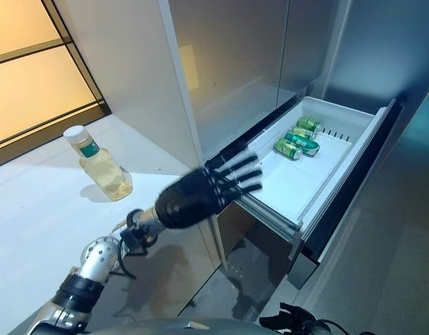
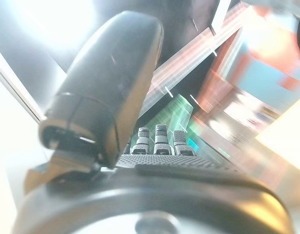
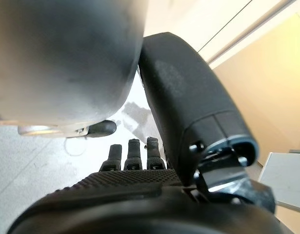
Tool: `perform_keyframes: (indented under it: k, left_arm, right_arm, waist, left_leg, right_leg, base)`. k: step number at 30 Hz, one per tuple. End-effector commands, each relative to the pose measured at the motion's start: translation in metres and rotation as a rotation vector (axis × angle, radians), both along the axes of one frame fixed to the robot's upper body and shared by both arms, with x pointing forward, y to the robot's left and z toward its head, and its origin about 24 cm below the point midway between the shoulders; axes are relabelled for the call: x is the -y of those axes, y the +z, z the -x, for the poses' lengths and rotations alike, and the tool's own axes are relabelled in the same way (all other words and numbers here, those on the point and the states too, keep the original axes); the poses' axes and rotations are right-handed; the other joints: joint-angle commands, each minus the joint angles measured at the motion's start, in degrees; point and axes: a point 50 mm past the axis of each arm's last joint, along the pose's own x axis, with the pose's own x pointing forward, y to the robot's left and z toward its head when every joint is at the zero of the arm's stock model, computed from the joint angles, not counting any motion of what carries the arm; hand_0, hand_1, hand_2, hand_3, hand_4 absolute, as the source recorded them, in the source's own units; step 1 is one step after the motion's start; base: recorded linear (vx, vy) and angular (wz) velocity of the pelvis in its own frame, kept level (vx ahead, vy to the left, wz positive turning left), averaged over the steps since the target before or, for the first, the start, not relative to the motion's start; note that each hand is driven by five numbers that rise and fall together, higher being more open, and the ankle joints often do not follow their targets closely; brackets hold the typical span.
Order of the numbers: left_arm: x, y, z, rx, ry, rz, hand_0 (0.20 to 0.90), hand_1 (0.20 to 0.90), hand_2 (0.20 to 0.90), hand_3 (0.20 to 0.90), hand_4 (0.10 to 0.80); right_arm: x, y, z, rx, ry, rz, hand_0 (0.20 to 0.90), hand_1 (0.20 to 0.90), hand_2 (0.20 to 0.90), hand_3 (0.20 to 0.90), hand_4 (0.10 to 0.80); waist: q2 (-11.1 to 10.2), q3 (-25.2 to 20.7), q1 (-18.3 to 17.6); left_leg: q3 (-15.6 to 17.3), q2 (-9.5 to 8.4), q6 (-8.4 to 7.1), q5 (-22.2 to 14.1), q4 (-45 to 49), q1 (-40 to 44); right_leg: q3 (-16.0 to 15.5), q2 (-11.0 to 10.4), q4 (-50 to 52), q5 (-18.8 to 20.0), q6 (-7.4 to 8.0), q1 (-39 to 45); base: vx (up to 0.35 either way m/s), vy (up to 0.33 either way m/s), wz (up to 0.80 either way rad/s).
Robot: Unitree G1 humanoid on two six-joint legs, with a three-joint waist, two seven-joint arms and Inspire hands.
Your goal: Put drinks into fridge and close the fridge
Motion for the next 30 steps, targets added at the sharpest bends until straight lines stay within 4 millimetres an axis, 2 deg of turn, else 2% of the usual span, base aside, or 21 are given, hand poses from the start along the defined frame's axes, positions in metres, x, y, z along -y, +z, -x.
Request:
perform_keyframes:
  k: [1, 2, 4, 6, 7, 8, 9, 10, 14, 16, 20, 23, 30]
  left_arm:
    - [-0.010, 0.065, -0.007, 0.301, 0.087, 0.279, 0.900, 0.900, 0.900, 0.900, 0.800]
    - [-0.012, 0.074, -0.007, 0.331, 0.145, 0.281, 0.900, 0.900, 0.900, 0.900, 0.800]
    - [-0.033, 0.100, -0.007, 0.488, 0.488, 0.243, 0.900, 0.900, 0.900, 0.900, 0.800]
    - [-0.053, 0.113, -0.005, 0.598, 0.761, 0.231, 0.900, 0.900, 0.900, 0.900, 0.800]
    - [-0.059, 0.118, -0.003, 0.626, 0.832, 0.231, 0.900, 0.900, 0.900, 0.900, 0.800]
    - [-0.073, 0.127, 0.003, 0.706, 0.992, 0.226, 0.900, 0.900, 0.900, 0.900, 0.800]
    - [-0.079, 0.131, 0.008, 0.760, 1.089, 0.214, 0.900, 0.900, 0.900, 0.900, 0.800]
    - [-0.087, 0.137, 0.016, 0.842, 1.263, 0.198, 0.900, 0.900, 0.900, 0.900, 0.800]
    - [-0.086, 0.147, 0.032, 1.001, 1.587, 0.143, 0.900, 0.900, 0.900, 0.900, 0.800]
    - [-0.082, 0.147, 0.027, 0.996, 1.715, 0.058, 0.900, 0.900, 0.900, 0.900, 0.800]
    - [-0.080, 0.142, 0.011, 0.916, 1.792, -0.069, 0.900, 0.900, 0.900, 0.900, 0.800]
    - [-0.082, 0.131, -0.002, 0.814, 1.818, -0.167, 0.900, 0.900, 0.900, 0.900, 0.800]
    - [-0.088, 0.091, -0.025, 0.571, 1.736, -0.356, 0.900, 0.900, 0.900, 0.900, 0.800]
  right_arm:
    - [-0.029, -0.004, -0.006, 0.036, -0.001, -0.062, 0.900, 0.900, 0.900, 0.900, 0.800]
    - [-0.030, -0.004, -0.006, 0.035, -0.003, -0.063, 0.900, 0.900, 0.900, 0.900, 0.800]
    - [-0.033, -0.005, -0.003, 0.034, -0.012, -0.066, 0.900, 0.900, 0.900, 0.900, 0.800]
    - [-0.036, -0.006, 0.001, 0.032, -0.023, -0.068, 0.900, 0.900, 0.900, 0.900, 0.800]
    - [-0.036, -0.006, 0.002, 0.030, -0.027, -0.069, 0.900, 0.900, 0.900, 0.900, 0.800]
    - [-0.037, -0.007, 0.006, 0.027, -0.034, -0.071, 0.900, 0.900, 0.900, 0.900, 0.800]
    - [-0.038, -0.007, 0.008, 0.025, -0.037, -0.073, 0.900, 0.900, 0.900, 0.900, 0.800]
    - [-0.039, -0.008, 0.009, 0.022, -0.039, -0.075, 0.900, 0.900, 0.900, 0.900, 0.800]
    - [-0.043, -0.008, 0.006, 0.017, -0.046, -0.083, 0.900, 0.900, 0.900, 0.900, 0.800]
    - [-0.046, -0.008, 0.002, 0.020, -0.045, -0.085, 0.900, 0.900, 0.900, 0.900, 0.800]
    - [-0.047, -0.008, 0.001, 0.021, -0.031, -0.085, 0.900, 0.900, 0.900, 0.900, 0.800]
    - [-0.046, -0.008, 0.000, 0.021, -0.023, -0.084, 0.900, 0.900, 0.900, 0.900, 0.800]
    - [-0.039, -0.006, -0.005, 0.025, -0.010, -0.078, 0.900, 0.900, 0.900, 0.900, 0.800]
  waist:
    - [-2.2, -1.6, 1.1]
    - [-2.3, -1.7, 1.3]
    - [-2.6, -1.9, 1.7]
    - [-2.8, -2.1, 2.2]
    - [-2.9, -2.1, 2.4]
    - [-3.1, -2.3, 2.9]
    - [-3.3, -2.5, 3.1]
    - [-3.6, -2.7, 3.5]
    - [-4.2, -2.9, 4.6]
    - [-4.3, -3.0, 5.0]
    - [-4.3, -2.8, 5.1]
    - [-4.1, -2.5, 5.3]
    - [-3.9, -1.6, 5.7]
  left_leg:
    - [2.0, -2.26, 2.48, -6.3, 0.4, 1.7]
    - [2.0, -2.21, 2.41, -6.2, 0.4, 1.7]
    - [1.5, -2.22, 2.39, -6.2, 0.4, 1.6]
    - [0.9, -2.30, 2.37, -6.1, 0.4, 1.6]
    - [0.7, -2.33, 2.34, -6.1, 0.4, 1.6]
    - [0.3, -2.38, 2.31, -6.1, 0.4, 1.5]
    - [-0.1, -2.41, 2.22, -6.0, 0.4, 1.4]
    - [-0.5, -2.43, 2.12, -5.9, 0.4, 1.3]
    - [-1.7, -2.55, 2.07, -5.7, 0.4, 1.0]
    - [-2.2, -2.59, 2.03, -5.6, 0.4, 0.8]
    - [-2.4, -2.61, 2.06, -5.5, 0.4, 0.7]
    - [-2.4, -2.65, 2.06, -5.4, 0.4, 0.6]
    - [-2.5, -2.69, 2.03, -5.2, 0.4, 0.7]
  right_leg:
    - [0.3, -0.8, 0.3, 2.1, 1.76, -1.0]
    - [0.2, -0.8, 0.3, 2.0, 1.75, -0.9]
    - [-0.3, -0.9, 0.2, 1.8, 1.73, -0.8]
    - [-0.6, -0.9, 0.2, 1.6, 1.79, -0.7]
    - [-0.8, -0.8, 0.2, 1.5, 1.77, -0.6]
    - [-1.1, -0.8, 0.2, 1.3, 1.70, -0.6]
    - [-1.3, -0.8, 0.2, 1.1, 1.65, -0.5]
    - [-1.5, -0.7, 0.2, 1.0, 1.53, -0.5]
    - [-2.5, -0.6, 0.2, 0.5, 1.22, -0.3]
    - [-3.2, -0.7, 0.2, 0.4, 1.17, -0.2]
    - [-3.7, -0.8, 0.3, 0.4, 1.35, -0.3]
    - [-3.9, -0.9, 0.4, 0.4, 1.40, -0.2]
    - [-4.3, -0.9, 0.6, 0.4, 1.43, -0.1]
  base:
    - [0.000, 0.000, 0.00]
    - [0.000, 0.000, 0.00]
    - [0.000, 0.000, 0.00]
    - [0.000, -0.012, 0.05]
    - [0.004, -0.018, 0.10]
    - [0.005, -0.019, 0.17]
    - [0.002, -0.026, 0.16]
    - [0.004, -0.025, 0.12]
    - [0.006, -0.017, 0.12]
    - [-0.001, -0.003, 0.21]
    - [-0.008, 0.003, 0.12]
    - [-0.004, 0.011, 0.08]
    - [-0.001, 0.004, 0.02]
